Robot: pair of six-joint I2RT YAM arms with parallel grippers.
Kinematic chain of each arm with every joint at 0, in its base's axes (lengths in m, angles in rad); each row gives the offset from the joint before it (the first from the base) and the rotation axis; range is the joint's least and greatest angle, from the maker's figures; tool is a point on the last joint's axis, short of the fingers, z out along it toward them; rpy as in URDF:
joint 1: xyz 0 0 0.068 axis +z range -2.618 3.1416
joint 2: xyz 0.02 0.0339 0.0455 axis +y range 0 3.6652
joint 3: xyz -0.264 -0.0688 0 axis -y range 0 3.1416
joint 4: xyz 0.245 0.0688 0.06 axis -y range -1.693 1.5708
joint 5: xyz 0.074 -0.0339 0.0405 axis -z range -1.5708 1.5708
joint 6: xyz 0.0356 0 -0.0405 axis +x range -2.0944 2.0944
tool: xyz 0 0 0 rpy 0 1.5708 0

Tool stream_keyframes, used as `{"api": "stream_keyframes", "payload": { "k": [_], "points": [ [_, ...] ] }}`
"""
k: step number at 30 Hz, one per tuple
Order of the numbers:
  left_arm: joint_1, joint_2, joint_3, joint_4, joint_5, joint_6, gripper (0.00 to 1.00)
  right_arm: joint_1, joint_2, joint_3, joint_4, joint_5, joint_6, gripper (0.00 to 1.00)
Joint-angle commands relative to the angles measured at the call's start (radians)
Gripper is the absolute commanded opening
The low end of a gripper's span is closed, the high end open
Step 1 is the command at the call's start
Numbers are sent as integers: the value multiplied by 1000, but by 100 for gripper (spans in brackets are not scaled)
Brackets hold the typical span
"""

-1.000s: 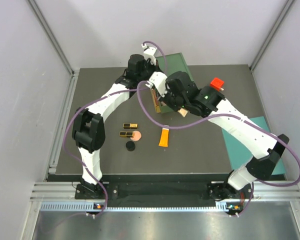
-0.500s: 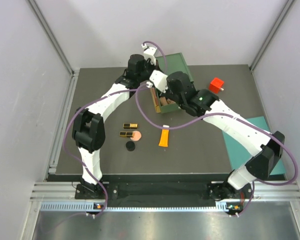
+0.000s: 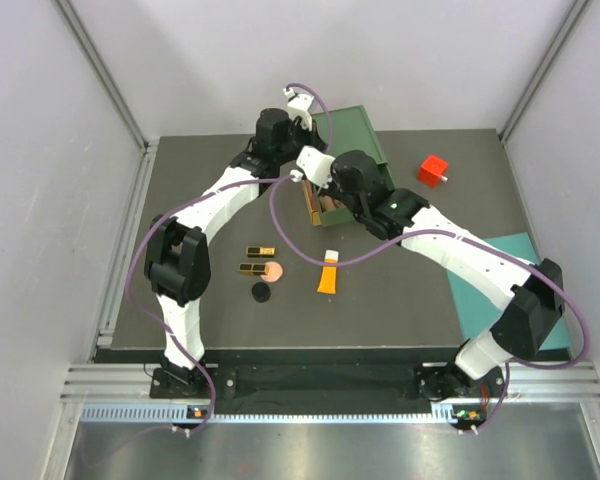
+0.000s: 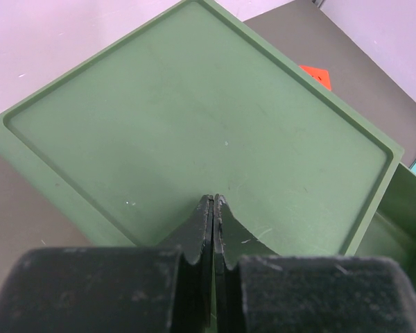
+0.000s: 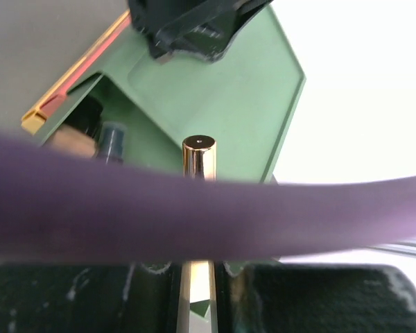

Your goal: Organize the makeup

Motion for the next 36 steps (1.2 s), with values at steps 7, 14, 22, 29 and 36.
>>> {"api": "stream_keyframes", "payload": {
  "k": [7, 14, 22, 29, 36],
  "points": [
    [8, 77, -36, -233, -36, 19, 0, -13, 17, -7, 171, 37, -31, 14],
    [8, 77, -31, -235, -37, 18, 0, -13, 24, -37, 188, 45, 19, 20],
    [8, 87, -17, -241, -37, 13, 0, -14, -8, -66, 197, 85, 24, 68],
    [8, 90, -13, -242, -36, 15, 0, -10, -75, -44, 216, 171, 79, 75],
    [8, 93, -10, -247, -40, 21, 0, -10, -149, 46, -51, -54, 451, 85]
  ]
}}
